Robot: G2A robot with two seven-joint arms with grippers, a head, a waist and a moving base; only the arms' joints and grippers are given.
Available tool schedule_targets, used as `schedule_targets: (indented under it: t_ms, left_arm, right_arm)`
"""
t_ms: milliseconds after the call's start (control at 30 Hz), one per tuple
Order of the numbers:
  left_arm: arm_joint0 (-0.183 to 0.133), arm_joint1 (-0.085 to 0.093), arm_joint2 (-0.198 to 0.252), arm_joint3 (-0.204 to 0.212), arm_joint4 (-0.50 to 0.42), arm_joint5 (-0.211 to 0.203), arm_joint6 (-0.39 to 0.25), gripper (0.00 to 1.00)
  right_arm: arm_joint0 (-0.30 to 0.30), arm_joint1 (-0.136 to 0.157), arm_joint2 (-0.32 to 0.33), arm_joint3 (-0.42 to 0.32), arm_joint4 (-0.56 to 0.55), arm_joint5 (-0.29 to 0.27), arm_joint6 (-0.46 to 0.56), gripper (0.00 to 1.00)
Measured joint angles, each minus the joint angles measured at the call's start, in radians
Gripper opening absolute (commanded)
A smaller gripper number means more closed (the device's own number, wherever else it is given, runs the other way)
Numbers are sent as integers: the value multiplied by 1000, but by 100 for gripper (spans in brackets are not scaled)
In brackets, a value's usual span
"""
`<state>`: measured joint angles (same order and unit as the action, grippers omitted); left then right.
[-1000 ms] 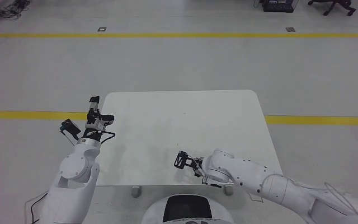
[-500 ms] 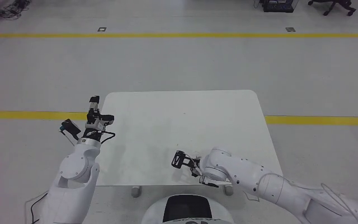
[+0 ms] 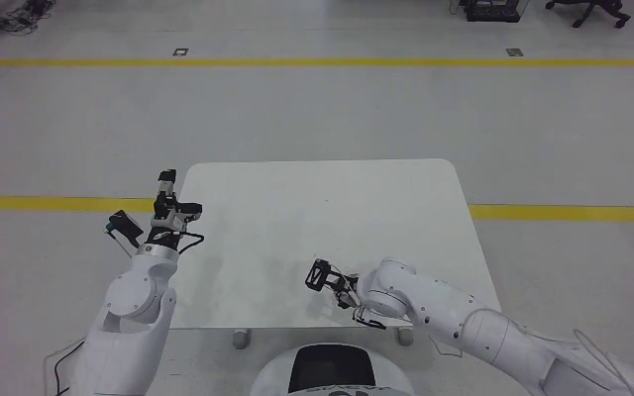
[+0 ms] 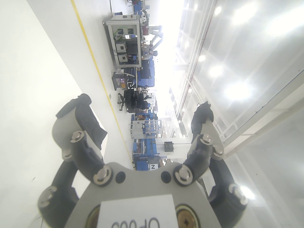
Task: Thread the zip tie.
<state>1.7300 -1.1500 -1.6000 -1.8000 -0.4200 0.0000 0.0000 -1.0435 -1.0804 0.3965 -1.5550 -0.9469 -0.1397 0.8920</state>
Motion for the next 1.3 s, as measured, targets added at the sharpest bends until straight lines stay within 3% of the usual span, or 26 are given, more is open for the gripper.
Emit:
schedule_targets:
  t_ms: [433, 667, 833, 1033, 1300]
  left_arm:
    - [0, 0, 0, 0, 0, 0, 0, 100]
    - [0, 0, 0, 0, 0, 0, 0, 100]
    - [0, 0, 0, 0, 0, 0, 0, 100]
    - [0, 0, 0, 0, 0, 0, 0, 100]
    - [0, 0, 0, 0, 0, 0, 0, 100]
  right_arm:
    - [-104, 53, 161, -4, 128, -77, -130, 0]
    - [-187, 99, 291, 9, 241, -199, -241, 0]
    - [-247, 137, 353, -40, 275, -200, -280, 0]
    - [-279, 171, 387, -40, 398, -200, -307, 0]
    - [-242, 185, 360, 32, 537, -200, -290, 0]
